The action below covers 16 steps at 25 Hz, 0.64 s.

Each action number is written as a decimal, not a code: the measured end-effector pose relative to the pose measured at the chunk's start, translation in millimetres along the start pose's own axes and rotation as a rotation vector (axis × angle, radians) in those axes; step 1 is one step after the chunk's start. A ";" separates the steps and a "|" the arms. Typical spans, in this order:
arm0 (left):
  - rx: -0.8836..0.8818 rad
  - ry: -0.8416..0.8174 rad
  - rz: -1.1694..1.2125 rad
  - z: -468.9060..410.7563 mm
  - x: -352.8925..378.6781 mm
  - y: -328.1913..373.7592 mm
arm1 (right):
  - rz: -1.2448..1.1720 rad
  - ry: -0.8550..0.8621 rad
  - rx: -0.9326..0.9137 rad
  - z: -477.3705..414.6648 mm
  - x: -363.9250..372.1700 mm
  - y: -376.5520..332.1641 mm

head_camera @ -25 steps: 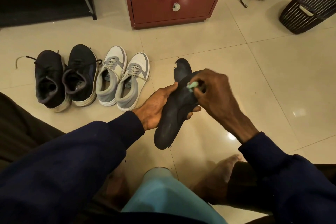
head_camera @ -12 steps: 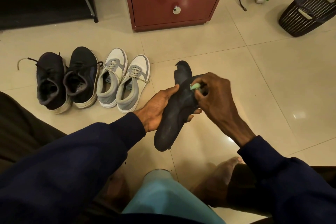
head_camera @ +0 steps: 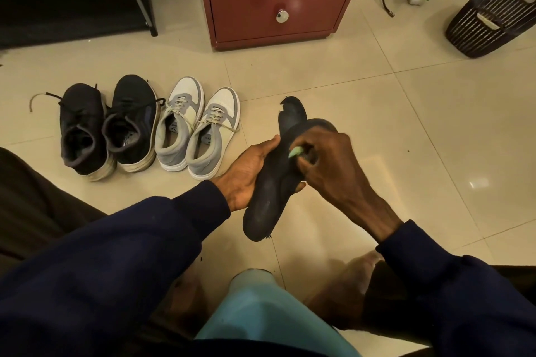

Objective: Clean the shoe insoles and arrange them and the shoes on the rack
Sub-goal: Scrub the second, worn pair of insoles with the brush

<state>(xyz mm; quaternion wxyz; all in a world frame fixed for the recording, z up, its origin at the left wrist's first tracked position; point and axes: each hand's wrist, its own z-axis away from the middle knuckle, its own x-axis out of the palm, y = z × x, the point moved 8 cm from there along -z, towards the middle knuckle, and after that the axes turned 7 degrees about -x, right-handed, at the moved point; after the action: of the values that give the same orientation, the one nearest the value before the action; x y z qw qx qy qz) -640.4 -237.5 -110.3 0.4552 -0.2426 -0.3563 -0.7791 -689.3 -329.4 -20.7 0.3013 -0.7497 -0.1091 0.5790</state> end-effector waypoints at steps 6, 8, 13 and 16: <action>0.005 -0.025 0.017 0.8 5.8 2.6 | 0.110 0.087 0.046 -5.9 -26.7 21.4; -0.002 -0.018 0.018 1.7 4.9 2.2 | 0.124 0.112 0.065 -3.1 -28.8 23.8; 0.028 0.047 0.006 -0.2 -3.4 3.2 | -0.083 -0.162 0.003 0.1 8.1 -5.5; 0.050 -0.019 0.009 0.6 5.5 5.9 | 0.040 -0.006 0.066 -6.3 -26.1 20.8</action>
<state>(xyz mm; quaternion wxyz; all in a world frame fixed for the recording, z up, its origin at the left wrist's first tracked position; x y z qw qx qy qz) -637.7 -242.0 -104.0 0.4611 -0.2402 -0.3791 -0.7655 -695.3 -361.4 -10.8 0.3142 -0.7397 -0.0757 0.5902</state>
